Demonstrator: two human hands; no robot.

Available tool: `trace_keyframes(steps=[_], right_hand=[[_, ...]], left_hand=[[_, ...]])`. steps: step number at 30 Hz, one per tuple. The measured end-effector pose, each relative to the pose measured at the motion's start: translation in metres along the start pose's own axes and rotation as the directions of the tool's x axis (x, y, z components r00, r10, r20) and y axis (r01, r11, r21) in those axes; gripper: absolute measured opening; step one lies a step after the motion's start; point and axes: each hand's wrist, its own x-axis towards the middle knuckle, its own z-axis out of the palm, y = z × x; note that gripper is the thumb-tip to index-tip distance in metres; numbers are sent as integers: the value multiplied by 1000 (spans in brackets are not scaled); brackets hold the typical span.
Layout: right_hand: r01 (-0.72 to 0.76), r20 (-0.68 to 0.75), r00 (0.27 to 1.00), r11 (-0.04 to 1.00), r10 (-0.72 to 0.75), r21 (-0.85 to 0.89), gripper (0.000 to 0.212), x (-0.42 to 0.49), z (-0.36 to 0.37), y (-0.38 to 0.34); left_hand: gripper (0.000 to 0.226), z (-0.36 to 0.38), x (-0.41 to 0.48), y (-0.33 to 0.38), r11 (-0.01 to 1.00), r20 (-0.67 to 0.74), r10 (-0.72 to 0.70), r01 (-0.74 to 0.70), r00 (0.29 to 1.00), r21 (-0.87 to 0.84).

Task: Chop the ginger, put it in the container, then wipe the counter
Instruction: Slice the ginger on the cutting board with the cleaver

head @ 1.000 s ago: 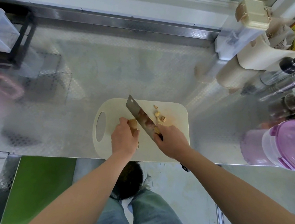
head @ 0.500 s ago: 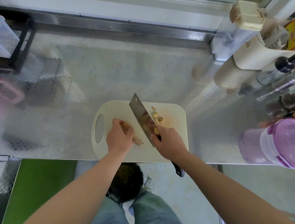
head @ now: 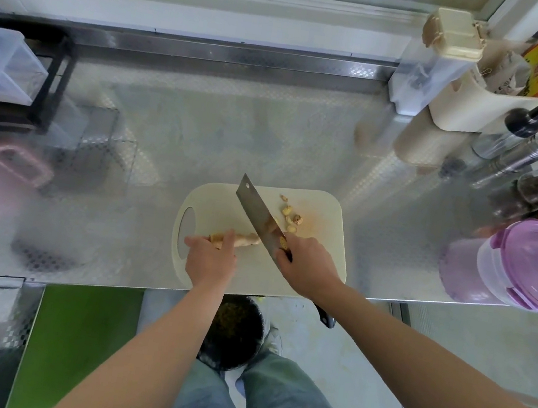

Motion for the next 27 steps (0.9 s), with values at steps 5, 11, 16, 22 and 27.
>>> trace_keyframes(steps=[5,11,16,22,27], right_hand=[[-5,6,1000,1000,5,-14,19,2,4,-3],[15,14,1000,998,-14,-61,15,-1,0,-3],[3,34,999,995,0,-97,17,-4,2,0],[2,69,998,986,9,-165,11,3,7,-8],[23,99,995,981,-4,-194,6,14,7,-17]], left_hand=[[65,-21,-7,-10,798,45,223,-209,974,566],[26,-13,-13,-6,576,213,624,-627,752,525],[6,-1,-18,-2,603,199,629,-633,752,486],[7,1,-16,-2,582,220,629,-639,746,503],[6,1,-17,-3,584,224,639,-654,736,481]])
